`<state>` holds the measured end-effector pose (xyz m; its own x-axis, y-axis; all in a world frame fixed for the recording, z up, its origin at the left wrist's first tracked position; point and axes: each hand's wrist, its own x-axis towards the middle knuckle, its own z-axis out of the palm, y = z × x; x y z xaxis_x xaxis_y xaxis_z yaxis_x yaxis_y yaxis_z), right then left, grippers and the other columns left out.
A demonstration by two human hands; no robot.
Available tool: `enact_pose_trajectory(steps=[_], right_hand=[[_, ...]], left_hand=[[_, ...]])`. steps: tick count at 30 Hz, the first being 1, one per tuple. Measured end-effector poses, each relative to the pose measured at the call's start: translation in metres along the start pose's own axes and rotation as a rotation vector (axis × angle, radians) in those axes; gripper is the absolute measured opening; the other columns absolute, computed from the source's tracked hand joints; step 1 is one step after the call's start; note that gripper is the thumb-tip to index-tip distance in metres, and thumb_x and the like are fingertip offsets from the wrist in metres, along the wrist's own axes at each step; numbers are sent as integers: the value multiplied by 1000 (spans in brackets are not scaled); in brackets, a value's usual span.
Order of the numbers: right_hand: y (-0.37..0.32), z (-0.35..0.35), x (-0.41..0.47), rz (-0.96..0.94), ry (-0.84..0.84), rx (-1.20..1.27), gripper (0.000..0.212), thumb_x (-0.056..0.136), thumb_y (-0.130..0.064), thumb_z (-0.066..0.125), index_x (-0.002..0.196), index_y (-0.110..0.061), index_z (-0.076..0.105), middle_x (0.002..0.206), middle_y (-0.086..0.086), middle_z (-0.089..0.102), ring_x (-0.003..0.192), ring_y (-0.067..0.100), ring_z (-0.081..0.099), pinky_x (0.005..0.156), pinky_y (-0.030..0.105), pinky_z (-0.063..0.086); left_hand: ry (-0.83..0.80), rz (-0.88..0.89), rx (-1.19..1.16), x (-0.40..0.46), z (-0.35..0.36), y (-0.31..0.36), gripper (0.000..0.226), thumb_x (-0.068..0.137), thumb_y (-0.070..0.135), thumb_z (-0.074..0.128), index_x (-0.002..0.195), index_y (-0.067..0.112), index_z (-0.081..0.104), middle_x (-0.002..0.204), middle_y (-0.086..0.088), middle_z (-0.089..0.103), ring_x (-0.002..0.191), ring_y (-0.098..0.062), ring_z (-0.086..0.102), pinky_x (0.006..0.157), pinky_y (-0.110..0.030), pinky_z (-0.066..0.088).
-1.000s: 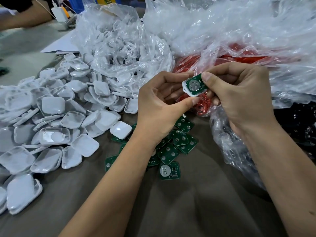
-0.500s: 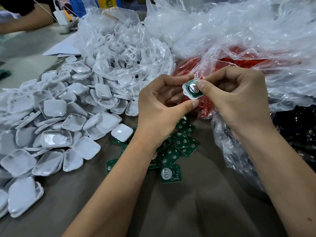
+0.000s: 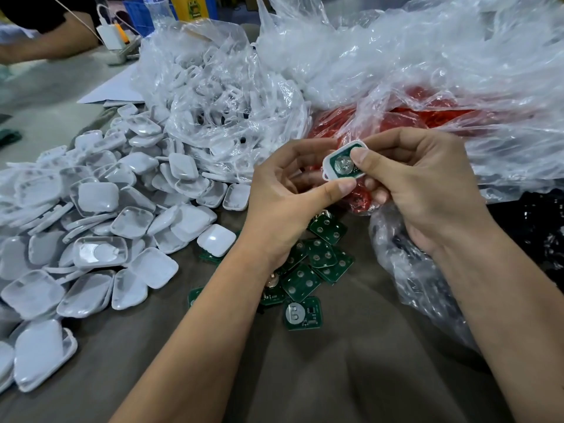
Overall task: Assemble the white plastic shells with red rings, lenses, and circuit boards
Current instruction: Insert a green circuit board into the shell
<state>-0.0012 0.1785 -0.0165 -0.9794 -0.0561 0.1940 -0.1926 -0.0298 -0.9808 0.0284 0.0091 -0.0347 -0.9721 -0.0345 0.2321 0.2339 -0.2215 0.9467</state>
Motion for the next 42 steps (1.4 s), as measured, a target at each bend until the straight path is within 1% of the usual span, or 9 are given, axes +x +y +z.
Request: enact_pose_trajectory(steps=[5, 9, 13, 19, 23, 28, 33, 37, 42], right_hand=[[2, 3, -1, -65, 5, -70, 5, 88, -8, 81, 88, -12, 78, 73, 7, 76, 51, 14, 60, 45, 21, 47], [-1, 7, -5, -87, -12, -84, 9, 89, -7, 80, 85, -15, 78, 71, 4, 75, 50, 13, 61, 45, 22, 48], [1, 8, -6, -61, -34, -106, 10, 91, -7, 78, 85, -15, 79, 66, 8, 72, 49, 15, 62, 46, 23, 51], [-1, 6, -2, 34, -80, -41, 23, 100, -9, 66, 83, -9, 81, 67, 12, 71, 54, 20, 62, 47, 25, 50], [-3, 7, -4, 52, -78, -37, 22, 100, -9, 66, 83, -5, 80, 69, 17, 70, 51, 20, 61, 44, 25, 48], [-5, 7, -5, 59, -87, -58, 17, 99, -11, 70, 86, -4, 77, 66, 13, 68, 49, 20, 60, 40, 25, 45], [-4, 7, -5, 43, -87, -123, 11, 92, -4, 76, 82, -7, 72, 60, 10, 68, 46, 20, 61, 39, 25, 44], [-4, 6, -5, 12, -79, -137, 15, 91, -2, 76, 79, -7, 69, 61, 15, 67, 44, 20, 59, 36, 24, 42], [-4, 6, -4, -24, -54, -146, 12, 91, -2, 76, 81, -5, 69, 60, 12, 66, 43, 21, 58, 36, 23, 41]], left_hand=[[61, -165, -31, 1, 6, -3, 19, 93, 12, 75, 108, 3, 67, 85, -11, 75, 71, -24, 74, 65, -28, 60], [88, -118, 11, -3, 14, -2, 8, 99, 7, 67, 98, 0, 65, 77, -15, 72, 57, -21, 69, 54, -24, 55], [135, -97, 90, -7, 12, -4, 9, 97, 8, 69, 90, 2, 66, 73, -17, 67, 50, -19, 64, 46, -23, 48], [175, -115, 88, -1, 4, -4, 6, 95, 6, 71, 91, 3, 70, 69, -9, 68, 46, -15, 59, 44, -21, 45], [168, -111, 73, 0, 2, -3, 5, 95, 6, 71, 95, 1, 71, 66, -6, 68, 43, -12, 55, 43, -20, 42], [159, -85, 109, 1, 0, 0, 6, 94, 5, 71, 96, -1, 70, 72, -12, 69, 44, -15, 53, 43, -20, 41], [97, -16, 179, 1, -3, 0, 6, 94, 4, 71, 98, -1, 71, 74, -12, 69, 45, -16, 53, 44, -22, 41], [75, 33, 241, 1, -3, -2, 6, 94, 7, 72, 99, 4, 73, 71, -4, 69, 47, -17, 56, 46, -23, 43], [73, 41, 236, 0, -3, -2, 14, 92, 9, 75, 105, 6, 74, 79, -13, 73, 51, -17, 60, 50, -24, 46]])
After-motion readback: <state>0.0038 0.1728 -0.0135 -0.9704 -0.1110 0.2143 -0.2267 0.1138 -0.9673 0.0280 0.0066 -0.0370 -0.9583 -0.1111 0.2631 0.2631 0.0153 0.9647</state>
